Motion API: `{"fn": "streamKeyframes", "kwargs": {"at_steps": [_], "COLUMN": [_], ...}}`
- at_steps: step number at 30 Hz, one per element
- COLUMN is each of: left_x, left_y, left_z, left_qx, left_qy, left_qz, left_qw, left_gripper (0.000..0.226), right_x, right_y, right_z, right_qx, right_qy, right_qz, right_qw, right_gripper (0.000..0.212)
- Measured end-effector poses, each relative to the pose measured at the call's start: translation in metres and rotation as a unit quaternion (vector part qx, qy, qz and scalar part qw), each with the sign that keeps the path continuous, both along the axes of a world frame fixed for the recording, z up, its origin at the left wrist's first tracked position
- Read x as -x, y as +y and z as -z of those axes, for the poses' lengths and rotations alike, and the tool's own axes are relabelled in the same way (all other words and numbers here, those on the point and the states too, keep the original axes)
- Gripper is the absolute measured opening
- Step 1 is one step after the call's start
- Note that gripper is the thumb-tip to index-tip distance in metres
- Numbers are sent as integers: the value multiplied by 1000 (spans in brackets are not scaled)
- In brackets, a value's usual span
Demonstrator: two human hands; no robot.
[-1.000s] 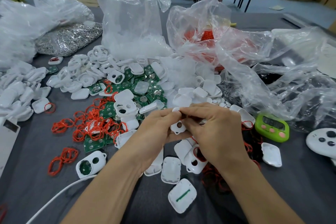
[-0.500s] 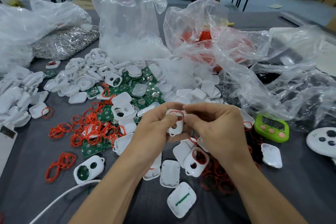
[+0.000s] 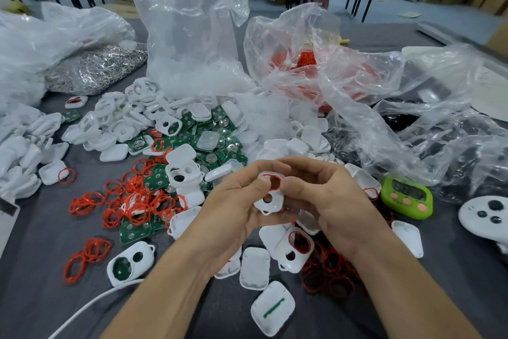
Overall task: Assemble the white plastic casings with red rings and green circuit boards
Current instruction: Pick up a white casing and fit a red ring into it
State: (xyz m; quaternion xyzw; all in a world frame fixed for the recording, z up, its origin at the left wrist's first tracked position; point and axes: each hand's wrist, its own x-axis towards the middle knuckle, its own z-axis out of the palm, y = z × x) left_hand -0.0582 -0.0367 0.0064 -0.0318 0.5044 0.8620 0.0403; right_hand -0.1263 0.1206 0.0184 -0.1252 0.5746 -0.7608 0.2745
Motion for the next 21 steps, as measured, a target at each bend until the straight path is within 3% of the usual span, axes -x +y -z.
{"fn": "streamKeyframes", "kwargs": {"at_steps": [13, 21], "left_x": [-4, -3], "left_y": [-1, -1], "left_z": [0, -2], "left_qx": [77, 115], "left_qy": [36, 61], "left_qz": [30, 54], "left_qw": [996, 990], "left_gripper": [22, 21], "right_x": [-6, -5], "right_y": [-7, -6], "right_z": [3, 5], "right_qx": [14, 23], "right_qy": [-19, -58], "right_qz": [9, -10], "right_qw": [1000, 998], "right_gripper": [20, 21]}}
